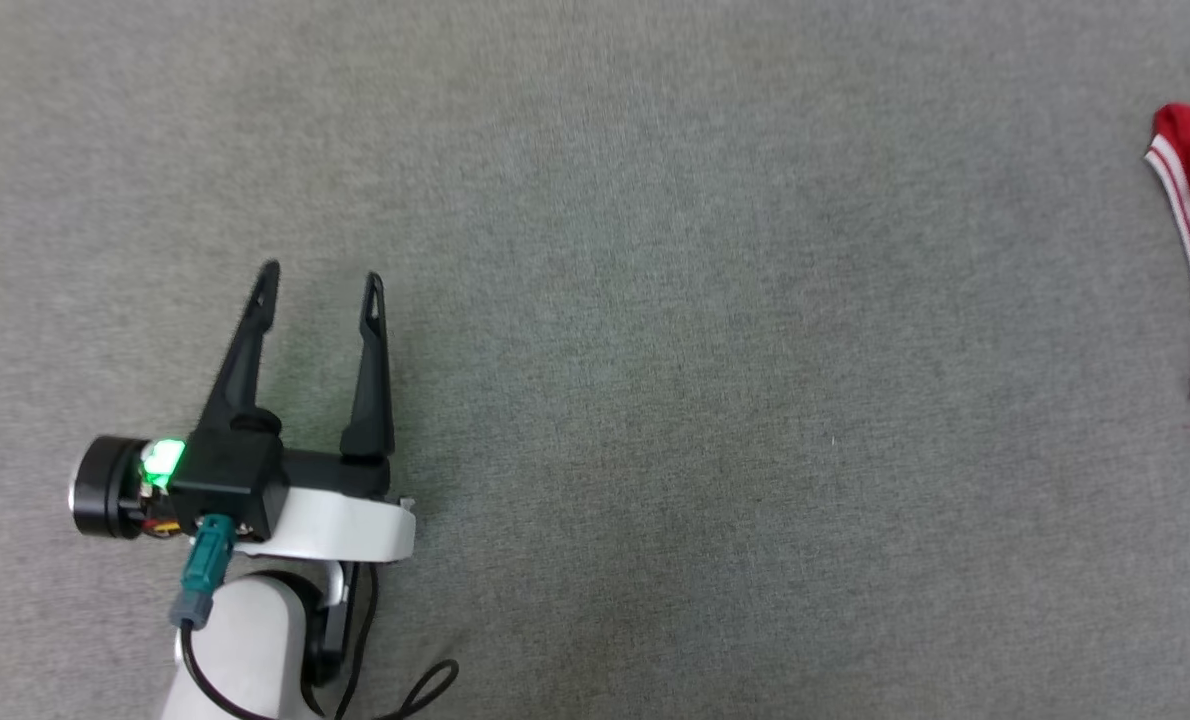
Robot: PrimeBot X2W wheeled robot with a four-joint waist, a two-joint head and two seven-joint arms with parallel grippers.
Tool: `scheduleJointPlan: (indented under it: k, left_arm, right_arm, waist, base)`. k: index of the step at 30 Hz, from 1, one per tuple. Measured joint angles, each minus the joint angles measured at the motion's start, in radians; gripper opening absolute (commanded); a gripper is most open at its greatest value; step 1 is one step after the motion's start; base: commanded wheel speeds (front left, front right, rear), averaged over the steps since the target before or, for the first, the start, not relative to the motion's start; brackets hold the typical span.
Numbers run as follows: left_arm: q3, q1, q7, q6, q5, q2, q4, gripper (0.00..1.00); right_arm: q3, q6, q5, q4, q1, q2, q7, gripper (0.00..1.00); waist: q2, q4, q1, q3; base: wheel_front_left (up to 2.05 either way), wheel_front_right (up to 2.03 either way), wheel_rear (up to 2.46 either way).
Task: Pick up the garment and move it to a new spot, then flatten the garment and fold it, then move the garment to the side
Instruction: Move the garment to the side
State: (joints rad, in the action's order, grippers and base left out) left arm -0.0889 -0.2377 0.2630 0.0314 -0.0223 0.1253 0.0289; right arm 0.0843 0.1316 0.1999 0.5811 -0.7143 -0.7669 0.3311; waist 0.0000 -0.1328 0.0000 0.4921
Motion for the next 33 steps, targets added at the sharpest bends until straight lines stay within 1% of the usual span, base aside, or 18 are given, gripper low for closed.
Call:
scheduleJointPlan:
  k: [3,8,12,17,22,26,30,33]
  left_arm:
    - [-0.005,0.028,0.0,0.004,-0.009,-0.009,-0.014,1.0]
    - [-0.007,0.08,0.0,0.008,-0.018,-0.017,-0.032,1.0]
    - [-0.005,0.12,0.0,0.012,-0.028,-0.025,-0.045,1.0]
    - [-0.008,0.16,0.0,0.014,-0.035,-0.036,-0.058,1.0]
    - [0.001,0.184,0.0,0.013,-0.043,-0.035,-0.086,1.0]
    - [0.004,0.198,0.0,0.012,-0.043,-0.036,-0.1,1.0]
    - [0.008,0.217,0.0,0.012,-0.043,-0.038,-0.117,1.0]
    - [0.009,0.231,0.0,0.011,-0.043,-0.039,-0.128,1.0]
  right_arm:
    - [0.036,0.0,-0.032,-0.025,0.011,0.013,-0.089,1.0]
    - [0.067,0.0,-0.084,-0.098,0.024,0.065,-0.257,1.0]
    - [0.081,0.0,-0.11,-0.176,0.041,0.143,-0.382,1.0]
    - [0.067,0.0,-0.123,-0.286,0.101,0.253,-0.516,1.0]
    - [0.034,0.0,-0.112,-0.401,0.188,0.387,-0.572,1.0]
    - [-0.002,0.0,-0.101,-0.464,0.285,0.475,-0.587,1.0]
    - [-0.038,0.0,-0.083,-0.485,0.387,0.553,-0.592,1.0]
    - [-0.059,0.0,-0.076,-0.485,0.463,0.583,-0.592,1.0]
  waist:
    - [0.0,0.007,0.0,-0.05]
    - [0.0,0.025,-0.0002,-0.139]
    - [0.0001,0.045,-0.0003,-0.207]
    - [0.0001,0.078,-0.0003,-0.281]
    - [0.0001,0.115,-0.0003,-0.344]
    - [0.0001,0.141,-0.0003,-0.385]
    - [0.0001,0.159,-0.0002,-0.422]
    - [0.0001,0.167,-0.0002,-0.449]
  base:
    - [0.0,0.0,0.0]
    - [0.0,0.0,0.0]
    - [0.0,0.0,0.0]
    - [0.0,0.0,0.0]
    - [0.0,0.0,0.0]
    - [0.0,0.0,0.0]
    - [0.0,0.0,0.0]
    - [0.0,0.0,0.0]
